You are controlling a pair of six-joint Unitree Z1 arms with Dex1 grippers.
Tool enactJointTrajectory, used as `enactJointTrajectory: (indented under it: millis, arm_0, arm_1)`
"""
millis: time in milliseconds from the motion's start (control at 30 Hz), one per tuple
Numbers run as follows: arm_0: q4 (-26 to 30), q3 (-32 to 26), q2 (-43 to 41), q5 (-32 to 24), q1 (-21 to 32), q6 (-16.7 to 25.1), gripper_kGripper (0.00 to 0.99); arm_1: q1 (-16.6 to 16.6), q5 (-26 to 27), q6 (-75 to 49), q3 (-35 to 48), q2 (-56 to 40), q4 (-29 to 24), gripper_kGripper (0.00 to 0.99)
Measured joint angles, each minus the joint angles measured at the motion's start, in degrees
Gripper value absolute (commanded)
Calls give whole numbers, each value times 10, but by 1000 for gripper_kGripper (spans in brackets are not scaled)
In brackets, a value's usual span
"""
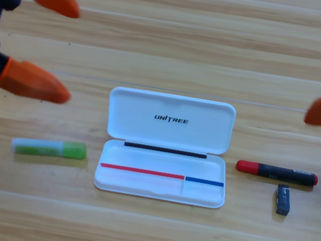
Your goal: Clean up eraser and pencils
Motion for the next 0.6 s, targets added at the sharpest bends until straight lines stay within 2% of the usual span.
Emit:
enactJointTrajectory:
  millis: [167,333,433,600]
  arm_0:
    - [78,-80,38,104,0,25,980]
    - [98,-98,75,202,1,68,979]
    - [112,-98,99,210,7,93,985]
    - [127,-98,151,213,29,103,990]
  arm_1:
    - [-1,-42,58,61,0,-12,989]
    - [-1,-82,119,95,18,-30,989]
    - [-1,-92,163,95,46,-31,989]
    - [-1,-89,230,83,121,-32,988]
